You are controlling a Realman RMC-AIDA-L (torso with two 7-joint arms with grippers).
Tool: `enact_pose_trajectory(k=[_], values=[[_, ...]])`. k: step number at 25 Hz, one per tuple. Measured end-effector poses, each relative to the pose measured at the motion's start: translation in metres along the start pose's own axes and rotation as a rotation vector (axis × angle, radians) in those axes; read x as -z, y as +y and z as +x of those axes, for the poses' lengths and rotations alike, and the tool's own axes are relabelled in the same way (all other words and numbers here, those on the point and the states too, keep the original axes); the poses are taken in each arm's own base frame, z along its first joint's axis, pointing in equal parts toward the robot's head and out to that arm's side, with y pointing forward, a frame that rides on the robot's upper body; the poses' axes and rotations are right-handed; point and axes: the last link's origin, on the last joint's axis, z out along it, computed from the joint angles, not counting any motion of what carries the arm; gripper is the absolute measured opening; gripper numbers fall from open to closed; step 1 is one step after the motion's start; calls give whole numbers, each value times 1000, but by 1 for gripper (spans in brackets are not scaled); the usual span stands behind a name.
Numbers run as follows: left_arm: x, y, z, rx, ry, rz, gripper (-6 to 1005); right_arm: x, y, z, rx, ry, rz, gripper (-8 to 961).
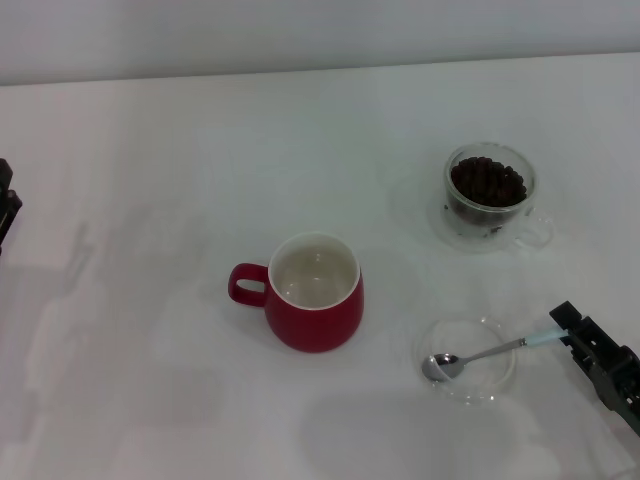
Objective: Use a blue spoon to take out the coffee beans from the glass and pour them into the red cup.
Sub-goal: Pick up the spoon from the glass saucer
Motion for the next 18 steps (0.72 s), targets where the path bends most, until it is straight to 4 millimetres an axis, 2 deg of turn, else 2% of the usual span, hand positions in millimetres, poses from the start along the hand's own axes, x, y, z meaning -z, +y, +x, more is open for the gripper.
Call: enact_pose_trajectory(k=[10, 18], values=[[0, 0, 0, 1, 0, 0, 849, 0, 0, 0, 10, -2, 3, 445], [0, 0, 0, 1, -1, 0, 850, -2, 0, -1, 18, -5, 0, 428]])
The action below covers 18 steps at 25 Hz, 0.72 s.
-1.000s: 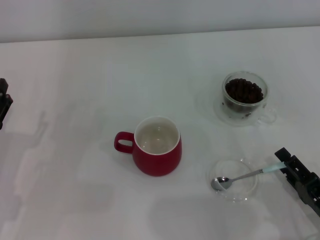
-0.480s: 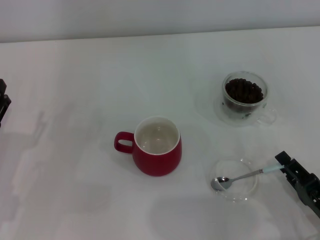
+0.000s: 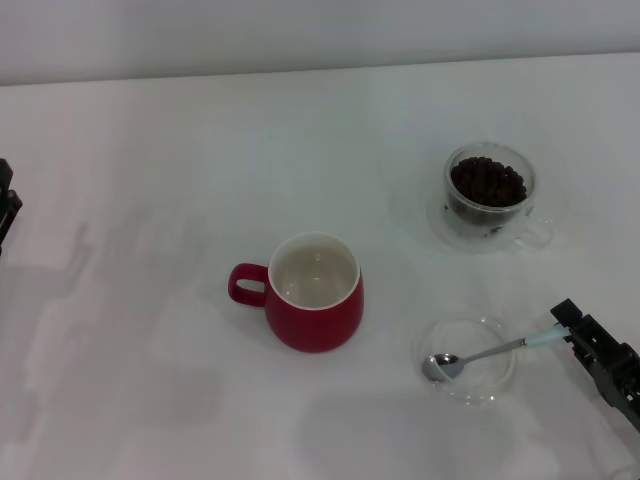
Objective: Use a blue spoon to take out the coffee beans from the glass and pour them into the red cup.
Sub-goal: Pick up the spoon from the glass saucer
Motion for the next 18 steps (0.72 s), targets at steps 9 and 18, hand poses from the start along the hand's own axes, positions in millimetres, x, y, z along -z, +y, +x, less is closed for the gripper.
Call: enact_pose_trajectory(k=[9, 18], values=[[0, 0, 0, -1, -2, 0, 850, 0, 0, 1, 10, 1, -2, 403], [4, -1, -2, 0, -12, 6, 850, -1, 0, 1, 17, 1, -1, 376]])
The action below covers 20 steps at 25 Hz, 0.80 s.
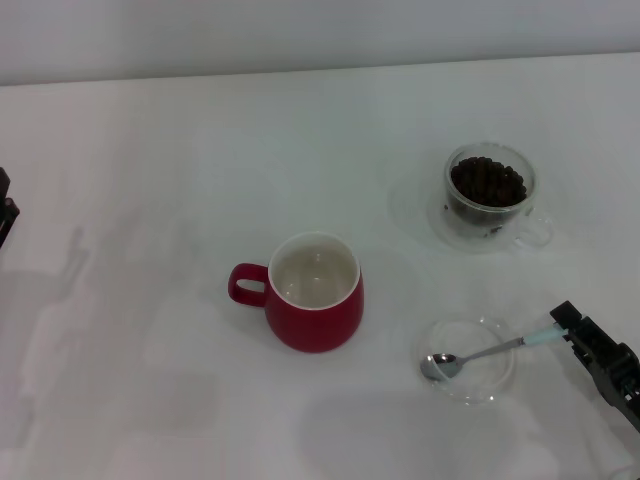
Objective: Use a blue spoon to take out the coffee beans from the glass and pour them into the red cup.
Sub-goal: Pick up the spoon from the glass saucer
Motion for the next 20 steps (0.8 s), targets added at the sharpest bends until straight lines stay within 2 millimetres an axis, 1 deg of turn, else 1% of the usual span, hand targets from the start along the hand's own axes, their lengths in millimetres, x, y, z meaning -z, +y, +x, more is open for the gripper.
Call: enact_pose_trajectory(k=[10, 15, 20], values=[[2, 1, -1, 3, -5, 1, 850, -1, 1, 1, 17, 8, -2, 316], [3, 1, -1, 3, -8, 1, 850, -4, 2, 2, 24, 15, -8, 317], [3, 0, -2, 4, -14, 3, 851, -6, 2, 2, 22, 15, -4, 259]])
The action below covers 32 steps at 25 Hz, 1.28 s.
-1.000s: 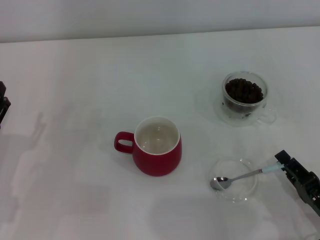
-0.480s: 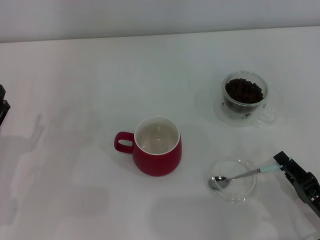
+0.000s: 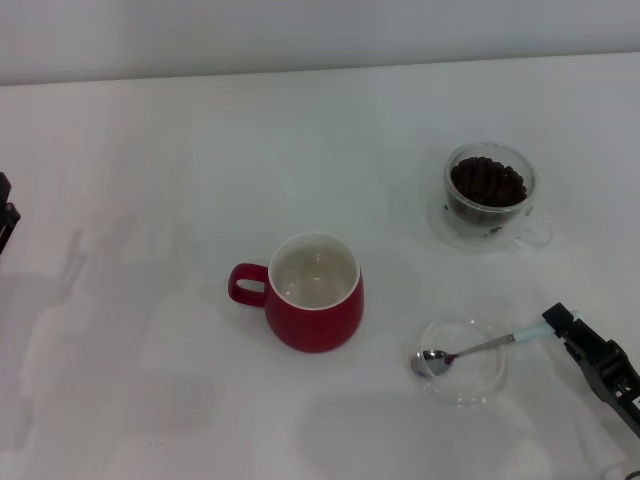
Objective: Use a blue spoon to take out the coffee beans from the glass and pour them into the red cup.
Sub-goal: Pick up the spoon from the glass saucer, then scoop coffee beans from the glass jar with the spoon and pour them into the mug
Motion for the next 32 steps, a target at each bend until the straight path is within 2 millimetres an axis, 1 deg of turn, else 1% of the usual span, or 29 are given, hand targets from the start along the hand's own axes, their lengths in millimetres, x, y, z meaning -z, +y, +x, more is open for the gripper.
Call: enact_pose_trajectory(k=[5, 9, 13, 15, 16, 21, 26, 32], values=[[1, 0, 0, 0, -1, 3, 851, 0, 0, -1, -2, -3, 0, 200], [1, -1, 0, -1, -1, 3, 851, -2, 4, -5, 7, -10, -35, 152], [1, -1, 0, -2, -1, 3, 851, -7, 8, -13, 22, -10, -72, 152], [1, -1, 0, -1, -1, 3, 851, -8, 7, -19, 31, -11, -79, 152], [1, -1, 0, -1, -1, 3, 851, -8, 7, -19, 31, -11, -79, 152], [3, -2, -1, -3, -7, 7, 851, -7, 7, -38, 36, -24, -110, 152], [4, -1, -2, -2, -10, 9, 851, -12, 10, -55, 49, -28, -143, 151], [5, -1, -3, -1, -15, 10, 851, -17, 11, -86, 139, -40, -165, 151]])
